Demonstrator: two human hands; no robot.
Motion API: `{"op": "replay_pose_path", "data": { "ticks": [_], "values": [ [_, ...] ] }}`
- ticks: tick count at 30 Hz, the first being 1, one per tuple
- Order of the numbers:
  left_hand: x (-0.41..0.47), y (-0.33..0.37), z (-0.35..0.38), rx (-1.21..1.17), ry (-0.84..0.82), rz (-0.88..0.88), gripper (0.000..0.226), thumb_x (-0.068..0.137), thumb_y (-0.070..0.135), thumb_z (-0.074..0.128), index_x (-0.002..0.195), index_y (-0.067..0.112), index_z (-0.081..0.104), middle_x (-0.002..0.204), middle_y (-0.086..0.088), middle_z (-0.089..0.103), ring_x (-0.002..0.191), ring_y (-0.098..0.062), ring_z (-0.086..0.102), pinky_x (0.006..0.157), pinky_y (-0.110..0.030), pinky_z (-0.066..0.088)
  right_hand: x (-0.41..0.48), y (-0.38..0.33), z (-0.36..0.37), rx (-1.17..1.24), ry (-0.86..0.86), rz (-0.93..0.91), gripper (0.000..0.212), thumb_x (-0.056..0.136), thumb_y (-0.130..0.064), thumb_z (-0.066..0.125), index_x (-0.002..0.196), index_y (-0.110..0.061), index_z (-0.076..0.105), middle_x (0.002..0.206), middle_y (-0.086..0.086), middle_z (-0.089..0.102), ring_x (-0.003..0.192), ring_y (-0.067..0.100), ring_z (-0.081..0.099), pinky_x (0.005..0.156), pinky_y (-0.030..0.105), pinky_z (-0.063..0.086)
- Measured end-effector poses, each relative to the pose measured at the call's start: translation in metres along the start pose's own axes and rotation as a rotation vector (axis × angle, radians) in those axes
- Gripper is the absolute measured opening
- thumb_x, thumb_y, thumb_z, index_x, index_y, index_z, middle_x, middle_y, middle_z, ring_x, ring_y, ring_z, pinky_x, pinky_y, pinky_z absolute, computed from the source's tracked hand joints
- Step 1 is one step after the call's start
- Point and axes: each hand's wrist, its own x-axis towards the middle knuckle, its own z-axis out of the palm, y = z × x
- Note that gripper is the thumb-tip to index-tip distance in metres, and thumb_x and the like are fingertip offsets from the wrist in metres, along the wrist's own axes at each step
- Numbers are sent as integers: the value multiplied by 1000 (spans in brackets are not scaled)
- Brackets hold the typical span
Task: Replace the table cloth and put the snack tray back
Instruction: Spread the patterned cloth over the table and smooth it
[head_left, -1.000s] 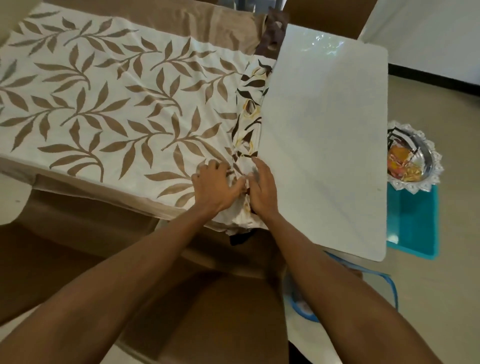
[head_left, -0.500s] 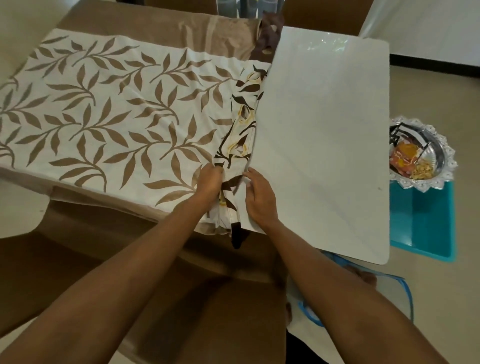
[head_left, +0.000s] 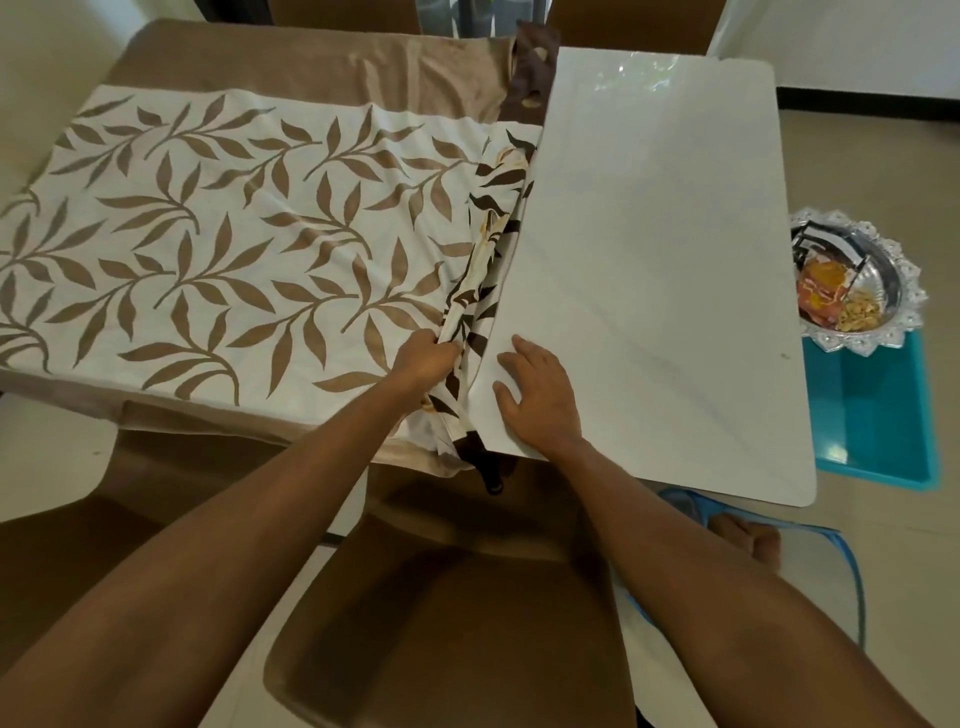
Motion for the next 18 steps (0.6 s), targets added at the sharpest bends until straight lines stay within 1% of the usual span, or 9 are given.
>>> {"op": "replay_pose_path", "data": {
  "ticks": [2,4,6,8,11,13,14,16,18],
  "values": [
    [2,0,-8,-240,21,-89,20,101,31,51,93,14,59,89,-6,63,82,-20,62,81,-34,52,0,1,0,-9,-1,-4,41,96,-31,60,134,-15,61,154,8,47,141,25,42,118,39,33],
    [2,-4,-19,-526,1,-205,22,100,34,52,96,16,65,95,-8,72,90,-25,69,85,-39,58,1,0,2,-29,2,-3,42,97,-35,59,135,-17,60,155,6,46,142,24,41,118,39,33],
    [3,-14,-30,-652,-53,-245,26,98,39,57,102,17,70,96,-8,76,91,-26,71,80,-41,59,3,-6,5,-44,20,37,46,99,-43,56,137,-19,58,155,6,46,142,24,40,117,42,34],
    [5,-24,-40,-672,-84,-235,33,91,45,66,107,17,71,101,-8,76,97,-27,71,86,-43,59,9,-20,10,-63,2,101,53,99,-53,49,144,-25,52,158,8,41,145,27,35,121,46,27],
    [8,-36,-53,-536,-45,-136,57,76,43,81,122,14,65,108,-9,74,98,-26,71,81,-40,61,15,-48,25,-114,-58,88,58,97,-60,44,149,-34,42,164,9,28,151,28,24,122,57,13],
    [8,-41,-54,-426,-19,-98,45,79,28,80,117,10,64,104,-10,73,88,-23,71,63,-29,59,16,-61,38,-144,-81,-5,54,98,-55,44,148,-32,44,165,8,26,152,29,21,120,61,13],
    [6,-41,-53,-330,-13,-60,37,82,23,78,113,9,64,101,-10,72,86,-22,70,61,-26,58,15,-65,44,-153,-95,-39,51,100,-51,43,148,-31,45,165,8,28,153,29,21,120,62,14],
    [5,-45,-47,-70,-16,44,34,84,23,74,114,12,62,101,-7,69,93,-24,68,74,-31,56,12,-67,52,-182,-118,-64,47,103,-43,40,147,-27,48,162,8,33,152,29,24,121,62,18],
    [-4,-45,-37,112,-54,107,33,88,30,69,115,15,57,103,-2,64,96,-23,63,75,-31,51,12,-63,51,-213,-128,-94,46,101,-37,37,141,-22,53,157,8,42,149,29,32,121,59,23]
  ]
}}
